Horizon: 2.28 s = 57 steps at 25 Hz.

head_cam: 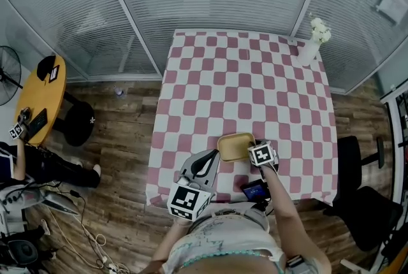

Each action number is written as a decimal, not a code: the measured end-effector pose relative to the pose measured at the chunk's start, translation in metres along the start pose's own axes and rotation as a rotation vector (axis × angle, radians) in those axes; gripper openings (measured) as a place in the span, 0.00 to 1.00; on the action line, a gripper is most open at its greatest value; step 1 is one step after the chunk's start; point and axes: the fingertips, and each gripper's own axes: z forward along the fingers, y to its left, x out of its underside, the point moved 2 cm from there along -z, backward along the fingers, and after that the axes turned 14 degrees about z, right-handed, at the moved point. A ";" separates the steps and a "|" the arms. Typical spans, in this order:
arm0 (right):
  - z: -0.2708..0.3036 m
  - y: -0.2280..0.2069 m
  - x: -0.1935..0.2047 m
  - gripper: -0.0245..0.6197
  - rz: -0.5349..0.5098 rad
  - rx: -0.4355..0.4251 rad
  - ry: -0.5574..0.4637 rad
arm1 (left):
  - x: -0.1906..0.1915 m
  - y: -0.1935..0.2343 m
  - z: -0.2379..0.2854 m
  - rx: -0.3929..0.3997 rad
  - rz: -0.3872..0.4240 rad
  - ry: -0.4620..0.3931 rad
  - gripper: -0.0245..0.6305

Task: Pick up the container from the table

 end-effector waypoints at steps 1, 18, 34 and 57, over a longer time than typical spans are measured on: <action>0.000 0.000 0.000 0.13 0.006 -0.003 0.005 | 0.000 0.001 -0.001 -0.003 -0.001 0.001 0.06; 0.001 -0.002 0.001 0.10 0.151 -0.054 -0.008 | 0.002 0.006 -0.001 0.001 -0.013 0.000 0.06; -0.026 0.001 -0.020 0.06 0.146 -0.088 -0.127 | 0.003 0.001 0.007 0.030 -0.004 0.009 0.06; -0.127 -0.010 -0.074 0.06 0.123 -0.041 -0.310 | 0.009 0.008 0.031 0.064 -0.004 0.032 0.06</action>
